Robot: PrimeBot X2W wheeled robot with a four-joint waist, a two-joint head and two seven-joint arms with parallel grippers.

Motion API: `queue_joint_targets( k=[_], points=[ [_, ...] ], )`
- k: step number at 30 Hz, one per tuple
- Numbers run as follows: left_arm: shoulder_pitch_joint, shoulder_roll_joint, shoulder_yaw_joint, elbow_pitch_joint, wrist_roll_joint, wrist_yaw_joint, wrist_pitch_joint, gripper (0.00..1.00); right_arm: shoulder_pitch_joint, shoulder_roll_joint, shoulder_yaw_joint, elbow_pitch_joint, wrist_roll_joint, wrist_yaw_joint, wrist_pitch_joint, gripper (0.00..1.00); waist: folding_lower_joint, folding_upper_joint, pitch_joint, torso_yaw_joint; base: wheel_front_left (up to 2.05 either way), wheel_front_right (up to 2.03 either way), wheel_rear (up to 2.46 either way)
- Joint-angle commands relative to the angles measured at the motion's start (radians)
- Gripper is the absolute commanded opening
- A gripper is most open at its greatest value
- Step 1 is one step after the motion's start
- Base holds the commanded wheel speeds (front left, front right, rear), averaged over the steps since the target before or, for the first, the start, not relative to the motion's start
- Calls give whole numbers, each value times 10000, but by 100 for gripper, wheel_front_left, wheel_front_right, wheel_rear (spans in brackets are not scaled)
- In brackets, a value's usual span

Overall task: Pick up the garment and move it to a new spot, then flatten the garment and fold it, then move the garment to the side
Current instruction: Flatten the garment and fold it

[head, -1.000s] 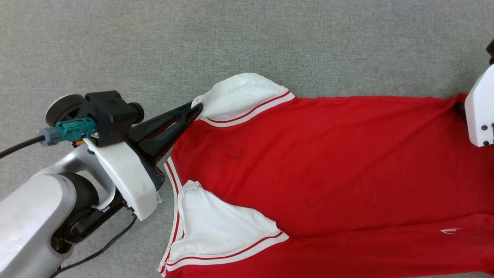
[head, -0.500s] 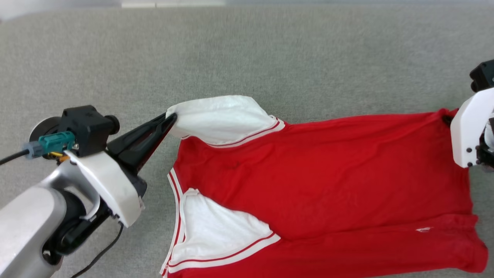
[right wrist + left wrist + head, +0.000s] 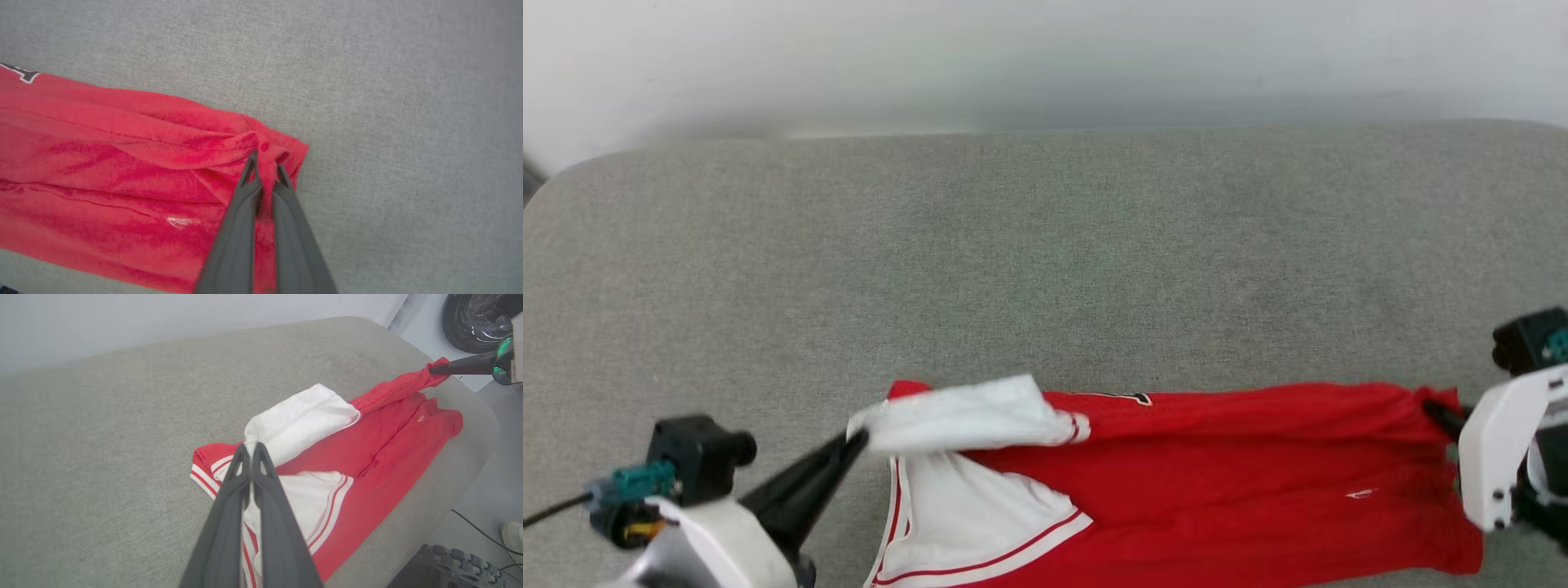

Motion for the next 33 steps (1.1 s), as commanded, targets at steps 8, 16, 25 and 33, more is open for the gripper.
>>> queue_joint_targets(
  k=[8, 16, 25, 33],
  points=[
    [1323, 461, -749, 199, -334, 259, 657, 0, 1504, -244, -94, -754, -67, -6, 255, 0, 1, 0, 85, 35, 0, 0, 0],
    [938, -255, -1632, 1272, 367, -141, 1245, 0, 1882, -731, 792, -794, -478, -6, 278, 0, 1, 0, 213, 79, 0, 0, 0],
    [487, -1244, -2346, 2678, 1111, -543, 1331, 0, 1557, -856, 1631, -312, -641, -4, 125, 11, 1, 0, 358, 70, 0, 0, 0],
    [422, -1499, -2130, 2890, 1198, -341, 726, 100, 1343, -682, 1312, -504, -286, -6, -87, 100, 1, 0, -87, 69, 0, 0, 0]
  ],
)
